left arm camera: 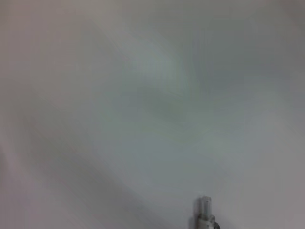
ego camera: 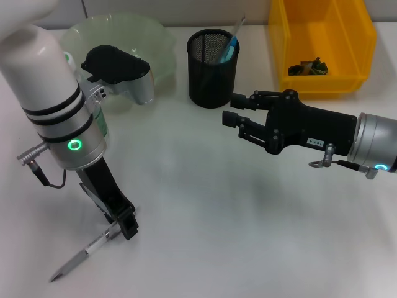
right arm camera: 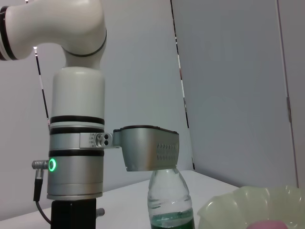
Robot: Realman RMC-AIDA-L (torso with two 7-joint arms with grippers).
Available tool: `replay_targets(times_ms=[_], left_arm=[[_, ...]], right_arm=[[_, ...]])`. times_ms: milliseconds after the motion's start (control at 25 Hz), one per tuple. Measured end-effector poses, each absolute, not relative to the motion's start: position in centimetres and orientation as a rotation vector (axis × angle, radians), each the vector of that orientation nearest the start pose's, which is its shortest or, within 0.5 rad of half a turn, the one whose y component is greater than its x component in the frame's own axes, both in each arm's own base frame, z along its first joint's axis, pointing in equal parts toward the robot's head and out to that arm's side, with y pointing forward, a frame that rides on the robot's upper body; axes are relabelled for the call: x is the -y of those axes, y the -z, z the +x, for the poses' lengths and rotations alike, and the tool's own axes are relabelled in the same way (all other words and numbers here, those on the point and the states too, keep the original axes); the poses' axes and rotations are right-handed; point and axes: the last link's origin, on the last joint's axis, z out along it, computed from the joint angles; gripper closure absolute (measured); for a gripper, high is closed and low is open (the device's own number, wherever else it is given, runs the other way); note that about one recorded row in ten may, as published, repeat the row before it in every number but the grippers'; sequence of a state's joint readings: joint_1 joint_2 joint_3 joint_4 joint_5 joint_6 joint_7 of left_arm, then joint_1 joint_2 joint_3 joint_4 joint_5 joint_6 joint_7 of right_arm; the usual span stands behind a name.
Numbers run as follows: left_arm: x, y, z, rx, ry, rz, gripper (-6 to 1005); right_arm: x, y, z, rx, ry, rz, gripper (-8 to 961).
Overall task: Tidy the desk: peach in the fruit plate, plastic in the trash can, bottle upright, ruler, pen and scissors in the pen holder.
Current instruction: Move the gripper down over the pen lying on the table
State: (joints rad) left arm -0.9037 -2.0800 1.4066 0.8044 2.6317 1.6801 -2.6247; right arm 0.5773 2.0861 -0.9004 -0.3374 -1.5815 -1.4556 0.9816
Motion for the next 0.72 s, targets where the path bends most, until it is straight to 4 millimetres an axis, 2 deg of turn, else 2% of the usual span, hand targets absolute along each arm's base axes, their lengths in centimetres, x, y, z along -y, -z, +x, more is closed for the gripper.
replay_targets(times_ms=[720], left_arm=[[-34.61, 4.85, -19.37, 1.207, -1.041, -2.637, 509]], right_arm=[[-32.95, 4.82, 23.32, -0.376, -0.982, -2.618, 587]])
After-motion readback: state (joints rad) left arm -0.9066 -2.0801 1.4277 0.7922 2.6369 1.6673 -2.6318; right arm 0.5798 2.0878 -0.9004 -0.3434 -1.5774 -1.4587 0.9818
